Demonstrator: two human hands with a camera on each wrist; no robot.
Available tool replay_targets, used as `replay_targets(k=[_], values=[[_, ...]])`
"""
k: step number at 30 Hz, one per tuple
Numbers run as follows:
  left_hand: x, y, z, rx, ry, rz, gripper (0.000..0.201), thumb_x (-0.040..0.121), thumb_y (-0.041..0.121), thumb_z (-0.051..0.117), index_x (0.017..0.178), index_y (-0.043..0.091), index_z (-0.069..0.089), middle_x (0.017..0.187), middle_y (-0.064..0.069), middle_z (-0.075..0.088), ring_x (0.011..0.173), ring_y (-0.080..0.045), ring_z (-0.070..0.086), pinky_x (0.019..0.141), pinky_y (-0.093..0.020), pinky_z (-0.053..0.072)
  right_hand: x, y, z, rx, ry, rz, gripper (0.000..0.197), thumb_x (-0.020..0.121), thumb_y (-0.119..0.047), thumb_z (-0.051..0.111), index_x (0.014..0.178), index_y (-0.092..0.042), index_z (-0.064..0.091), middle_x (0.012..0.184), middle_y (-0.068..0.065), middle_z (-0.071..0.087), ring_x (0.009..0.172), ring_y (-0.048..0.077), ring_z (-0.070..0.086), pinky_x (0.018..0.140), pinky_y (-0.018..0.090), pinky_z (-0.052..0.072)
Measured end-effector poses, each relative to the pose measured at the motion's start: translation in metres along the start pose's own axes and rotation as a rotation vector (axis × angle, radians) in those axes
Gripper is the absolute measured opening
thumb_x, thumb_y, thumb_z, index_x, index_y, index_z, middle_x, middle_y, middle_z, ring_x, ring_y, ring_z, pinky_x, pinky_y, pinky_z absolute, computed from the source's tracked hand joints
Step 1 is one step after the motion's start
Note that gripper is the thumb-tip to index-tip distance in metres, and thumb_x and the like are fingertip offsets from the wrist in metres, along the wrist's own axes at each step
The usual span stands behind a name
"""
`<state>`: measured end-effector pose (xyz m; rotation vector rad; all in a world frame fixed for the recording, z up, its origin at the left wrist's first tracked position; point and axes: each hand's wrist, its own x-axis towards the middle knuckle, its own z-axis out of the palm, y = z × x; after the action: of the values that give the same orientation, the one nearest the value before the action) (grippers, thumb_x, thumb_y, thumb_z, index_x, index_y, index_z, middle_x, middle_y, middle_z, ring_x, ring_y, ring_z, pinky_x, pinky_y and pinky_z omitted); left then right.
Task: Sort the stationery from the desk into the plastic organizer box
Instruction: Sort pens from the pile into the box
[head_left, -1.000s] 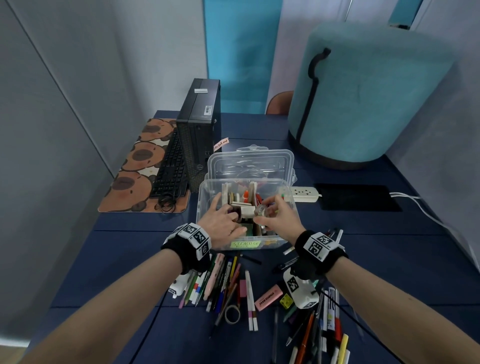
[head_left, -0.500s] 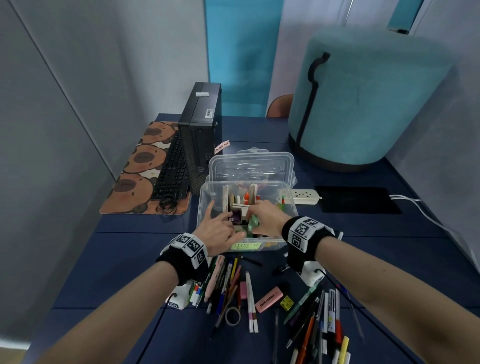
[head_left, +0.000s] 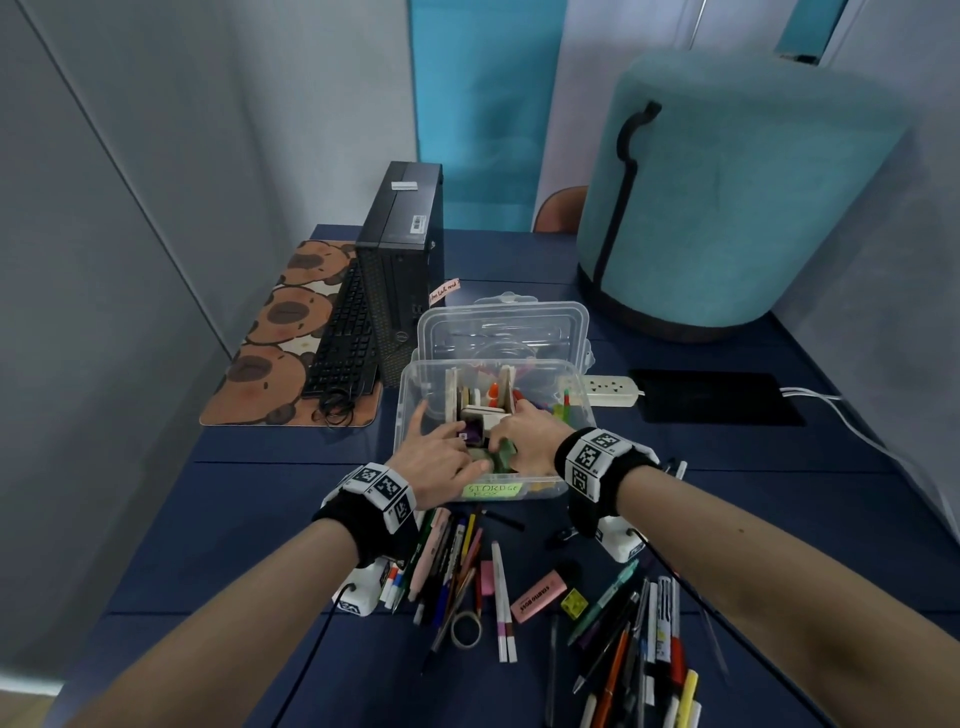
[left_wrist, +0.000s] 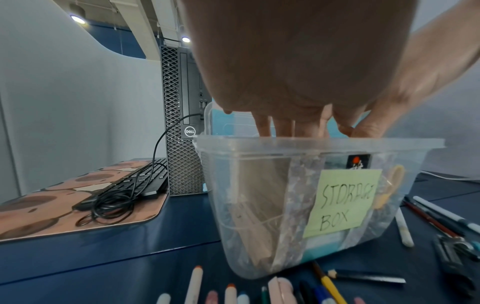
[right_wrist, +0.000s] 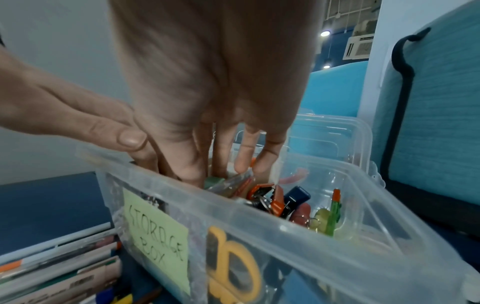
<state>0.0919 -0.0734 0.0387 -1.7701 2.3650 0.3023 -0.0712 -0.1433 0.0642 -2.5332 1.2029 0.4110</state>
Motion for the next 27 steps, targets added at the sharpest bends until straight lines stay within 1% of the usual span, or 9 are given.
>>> replay_targets(k=[5,12,15,17,20,22,23,25,27], values=[[0.0,0.001,-0.003,0.01,-0.019,0.004,0.063,0.101,0.049,0.014,0.117,0.02,0.067,0.133,0.01,0.057,0.145,-0.011,0.019,0.112,-0.058,-0.016,0.001,0.001,-0.001,-0.098,-0.019,0.026,0.046,0.081,-0.025,0.063,0.126,-0.032,0.056,0.12,0.01,0.051,0.118,0.03,0.045,0.098,0.041,0.038],[0.0,0.004,-0.006,0.085,-0.008,0.028,0.054,0.1,0.047,0.02,0.12,0.022,0.064,0.138,0.005,0.053,0.145,-0.015,0.021,0.113,-0.06,-0.01,-0.003,-0.001,-0.008,-0.116,-0.093,0.013,0.046,0.086,-0.037,0.056,0.132,-0.031,0.052,0.127,0.006,0.057,0.125,0.029,0.04,0.104,0.048,0.033],[-0.008,0.005,-0.006,0.08,0.107,0.044,0.043,0.098,0.044,0.031,0.115,0.023,0.064,0.13,0.003,0.057,0.141,-0.016,0.028,0.116,-0.057,-0.003,-0.017,-0.005,-0.006,-0.093,0.062,-0.012,0.038,0.091,-0.032,0.05,0.128,-0.028,0.055,0.122,0.005,0.06,0.121,0.028,0.043,0.102,0.049,0.034],[-0.015,0.005,-0.001,0.054,0.254,0.054,0.04,0.095,0.044,0.031,0.105,0.024,0.065,0.116,0.004,0.061,0.13,-0.017,0.042,0.116,-0.052,0.008,-0.029,-0.004,0.002,-0.037,0.266,-0.039,0.034,0.092,-0.025,0.049,0.125,-0.021,0.055,0.119,0.004,0.059,0.113,0.026,0.047,0.098,0.046,0.038],[-0.027,0.012,0.009,0.056,0.529,0.074,0.032,0.091,0.04,0.032,0.092,0.024,0.06,0.096,0.005,0.058,0.099,-0.018,0.057,0.099,-0.041,0.03,-0.054,-0.002,0.025,0.109,0.589,-0.141,0.017,0.088,-0.012,0.051,0.104,-0.013,0.055,0.1,0.002,0.055,0.088,0.019,0.049,0.076,0.032,0.047],[-0.037,0.024,0.016,0.041,0.635,0.128,0.02,0.09,0.036,0.041,0.091,0.023,0.056,0.093,0.005,0.055,0.087,-0.016,0.054,0.086,-0.036,0.039,-0.073,-0.003,0.044,0.192,0.642,-0.175,0.01,0.086,-0.011,0.053,0.095,-0.013,0.05,0.093,-0.002,0.049,0.077,0.015,0.047,0.063,0.022,0.04],[-0.041,0.031,0.02,0.035,0.655,0.171,0.016,0.089,0.035,0.043,0.09,0.023,0.055,0.091,0.005,0.055,0.084,-0.015,0.053,0.082,-0.034,0.041,-0.081,-0.003,0.055,0.207,0.619,-0.167,0.01,0.086,-0.012,0.053,0.094,-0.014,0.049,0.093,-0.003,0.048,0.074,0.015,0.047,0.06,0.022,0.038],[-0.048,0.045,0.03,0.037,0.577,0.255,0.016,0.09,0.034,0.042,0.089,0.022,0.053,0.09,0.005,0.055,0.081,-0.014,0.052,0.078,-0.031,0.044,-0.093,-0.001,0.08,0.232,0.49,-0.108,0.011,0.087,-0.017,0.051,0.097,-0.017,0.046,0.097,-0.002,0.048,0.075,0.019,0.052,0.061,0.027,0.041],[-0.051,0.055,0.046,0.016,0.332,0.281,0.017,0.094,0.031,0.037,0.094,0.02,0.05,0.093,0.003,0.057,0.086,-0.017,0.054,0.082,-0.033,0.044,-0.1,0.004,0.104,0.237,0.321,0.002,0.017,0.089,-0.02,0.05,0.106,-0.019,0.046,0.106,-0.001,0.046,0.084,0.024,0.057,0.067,0.031,0.044]])
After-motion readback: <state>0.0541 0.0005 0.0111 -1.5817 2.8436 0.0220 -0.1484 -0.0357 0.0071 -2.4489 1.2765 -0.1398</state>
